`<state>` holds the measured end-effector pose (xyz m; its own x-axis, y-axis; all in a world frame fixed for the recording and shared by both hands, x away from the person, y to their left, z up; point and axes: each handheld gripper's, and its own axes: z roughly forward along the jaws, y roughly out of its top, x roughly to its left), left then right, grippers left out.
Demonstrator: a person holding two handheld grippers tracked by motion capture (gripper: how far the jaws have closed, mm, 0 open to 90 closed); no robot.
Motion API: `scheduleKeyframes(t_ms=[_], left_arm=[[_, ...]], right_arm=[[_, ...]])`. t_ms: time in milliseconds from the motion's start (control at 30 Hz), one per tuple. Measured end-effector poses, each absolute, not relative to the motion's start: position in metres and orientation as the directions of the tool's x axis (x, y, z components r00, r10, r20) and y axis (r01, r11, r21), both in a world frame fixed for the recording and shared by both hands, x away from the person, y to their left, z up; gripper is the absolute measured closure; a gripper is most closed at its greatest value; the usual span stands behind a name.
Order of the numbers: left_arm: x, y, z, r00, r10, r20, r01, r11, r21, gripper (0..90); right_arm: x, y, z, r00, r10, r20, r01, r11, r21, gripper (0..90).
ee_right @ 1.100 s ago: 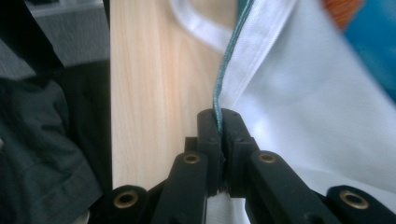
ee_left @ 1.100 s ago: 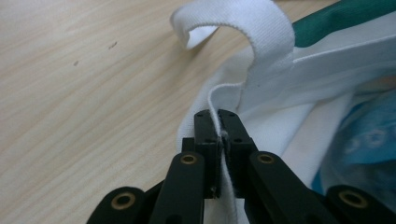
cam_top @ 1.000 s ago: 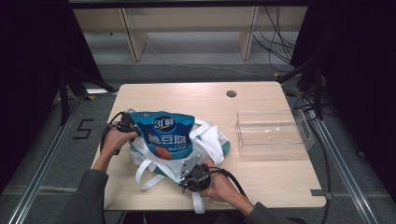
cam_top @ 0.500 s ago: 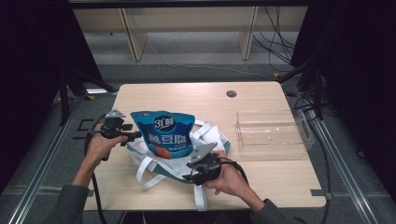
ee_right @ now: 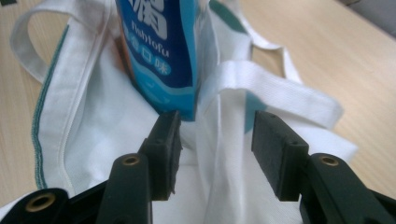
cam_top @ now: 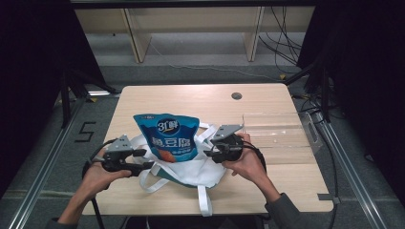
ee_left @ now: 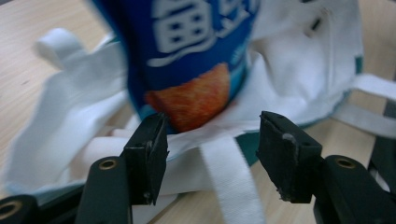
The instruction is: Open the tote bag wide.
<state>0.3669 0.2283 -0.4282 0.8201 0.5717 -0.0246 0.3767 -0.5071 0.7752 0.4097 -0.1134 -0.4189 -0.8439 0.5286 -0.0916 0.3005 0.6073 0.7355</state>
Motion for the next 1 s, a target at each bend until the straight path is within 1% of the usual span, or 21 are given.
scheduleKeyframes(t_ms=[67,100,200,233,267,300,333,400,433,467,567,633,733,800,833,867,900,967,1000], left_arm=[[0.368,0.221,-0.435,0.833,0.553,-0.004,0.362,-0.540,0.760,39.1],[0.369,0.219,-0.437,0.851,0.524,0.030,0.335,-0.586,0.738,39.4],[0.370,0.213,-0.445,0.866,0.496,0.064,0.310,-0.634,0.708,41.0],[0.370,0.212,-0.447,0.868,0.490,0.079,0.303,-0.650,0.697,42.9],[0.370,0.211,-0.450,0.869,0.485,0.101,0.293,-0.667,0.685,45.3],[0.370,0.211,-0.453,0.870,0.479,0.120,0.282,-0.682,0.675,48.8],[0.370,0.212,-0.454,0.868,0.476,0.141,0.273,-0.695,0.666,52.3],[0.369,0.213,-0.458,0.866,0.473,0.164,0.262,-0.708,0.656,58.9],[0.368,0.212,-0.460,0.863,0.473,0.179,0.262,-0.720,0.642,66.2],[0.366,0.211,-0.463,0.864,0.468,0.182,0.261,-0.728,0.634,73.2],[0.363,0.210,-0.468,0.860,0.462,0.214,0.244,-0.743,0.623,82.1],[0.361,0.210,-0.471,0.867,0.462,0.188,0.261,-0.741,0.618,85.6],[0.360,0.210,-0.478,0.875,0.455,0.164,0.280,-0.753,0.595,86.2],[0.361,0.211,-0.484,0.880,0.453,0.142,0.295,-0.757,0.583,86.3],[0.361,0.212,-0.488,0.881,0.457,0.122,0.306,-0.748,0.589,86.4],[0.362,0.213,-0.489,0.883,0.453,0.123,0.307,-0.756,0.579,86.6],[0.362,0.213,-0.492,0.880,0.465,0.099,0.323,-0.738,0.592,86.7],[0.364,0.214,-0.494,0.882,0.459,0.106,0.318,-0.747,0.584,86.6],[0.364,0.214,-0.496,0.880,0.466,0.087,0.331,-0.736,0.591,86.6]], right_arm=[[0.415,-0.108,-0.424,-0.848,0.522,-0.087,0.310,0.624,0.717,54.4],[0.418,-0.105,-0.427,-0.851,0.519,-0.086,0.309,0.626,0.716,54.9],[0.428,-0.099,-0.434,-0.852,0.518,-0.074,0.330,0.641,0.693,58.8],[0.430,-0.098,-0.436,-0.853,0.517,-0.074,0.332,0.645,0.688,62.2],[0.433,-0.098,-0.438,-0.854,0.515,-0.068,0.338,0.650,0.681,67.6],[0.436,-0.098,-0.439,-0.860,0.503,-0.084,0.318,0.658,0.683,70.8],[0.437,-0.098,-0.440,-0.858,0.508,-0.071,0.333,0.657,0.676,73.9],[0.438,-0.099,-0.440,-0.859,0.507,-0.072,0.332,0.658,0.676,80.1],[0.440,-0.099,-0.440,-0.865,0.495,-0.086,0.312,0.663,0.680,82.2],[0.440,-0.099,-0.439,-0.862,0.498,-0.096,0.306,0.662,0.684,83.3],[0.443,-0.101,-0.436,-0.849,0.518,-0.104,0.307,0.644,0.701,84.3],[0.449,-0.103,-0.433,-0.817,0.567,-0.102,0.325,0.601,0.730,84.6],[0.459,-0.105,-0.433,-0.784,0.615,-0.087,0.357,0.561,0.747,84.8],[0.467,-0.105,-0.439,-0.766,0.641,-0.045,0.394,0.525,0.754,84.9],[0.470,-0.104,-0.441,-0.755,0.655,-0.035,0.423,0.528,0.737,84.9],[0.474,-0.104,-0.446,-0.752,0.659,-0.039,0.421,0.524,0.740,85.0],[0.477,-0.103,-0.450,-0.740,0.672,-0.033,0.438,0.519,0.734,85.0],[0.485,-0.106,-0.459,-0.747,0.664,-0.026,0.449,0.533,0.718,85.1],[0.488,-0.106,-0.465,-0.737,0.676,-0.020,0.465,0.528,0.711,85.1]])
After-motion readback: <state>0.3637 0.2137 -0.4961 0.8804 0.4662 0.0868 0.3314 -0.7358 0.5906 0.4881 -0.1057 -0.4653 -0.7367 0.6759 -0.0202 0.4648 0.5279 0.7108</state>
